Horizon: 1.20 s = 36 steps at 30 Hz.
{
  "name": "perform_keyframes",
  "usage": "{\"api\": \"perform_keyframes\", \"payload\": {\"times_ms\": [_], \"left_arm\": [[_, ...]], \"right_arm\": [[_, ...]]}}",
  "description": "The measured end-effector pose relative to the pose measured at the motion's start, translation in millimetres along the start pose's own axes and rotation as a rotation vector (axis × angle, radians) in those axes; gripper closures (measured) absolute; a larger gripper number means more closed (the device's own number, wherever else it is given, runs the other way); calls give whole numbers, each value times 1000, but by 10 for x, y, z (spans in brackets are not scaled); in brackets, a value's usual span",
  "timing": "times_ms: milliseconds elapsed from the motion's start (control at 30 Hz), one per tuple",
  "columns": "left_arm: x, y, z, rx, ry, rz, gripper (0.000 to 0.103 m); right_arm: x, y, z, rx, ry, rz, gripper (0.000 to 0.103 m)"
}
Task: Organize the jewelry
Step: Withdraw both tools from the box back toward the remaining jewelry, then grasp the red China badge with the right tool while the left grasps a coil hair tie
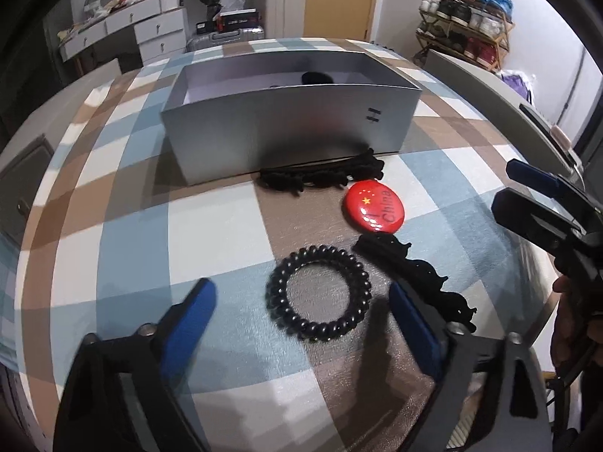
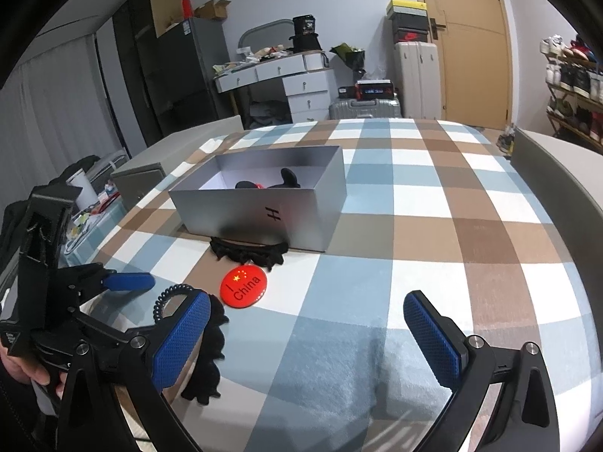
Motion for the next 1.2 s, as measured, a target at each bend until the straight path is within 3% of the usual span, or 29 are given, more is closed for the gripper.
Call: {"api": "perform_keyframes", "payload": {"times_ms": [67,133,167,433,633,800,967,1200], "left_arm": [[-7,-18,15,-22,-25,5,34],[11,-44,3,-16,-25,13,59],[14,-51,-1,-17,-23,9,60],[85,-38,-88,-12,-39,26,62],[208,-69,-263,46,-42,60,62],[262,-60,-350,70,-41,73,62],[276,-23,-435,81,-41,73,62],[287,7,-559,111,-35,74,62]], "right_arm": [[0,2,0,4,2,-4,0],[1,2,-5,7,4,-7,0],[3,1,-9,9,5,-8,0],[-72,-62,-67,5,-35,-25,0],[-305,-83,-151,-58,-122,-94,0],[-497,-116,-231,-76,-145,-141,2],[-637,-151,-335,-64,-140,-182,16],[-736,-181,-419,-10,-57,-225,27]]}}
Point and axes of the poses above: each gripper's, at about its wrist camera, not at the fingertips, and x roughly against the way its jaws point, z to its right, y to its underside, the point moved 5 cm from there along -x, roughly the way its jaws point, and after that the axes turned 12 degrees about x, right-handed, at the moved point
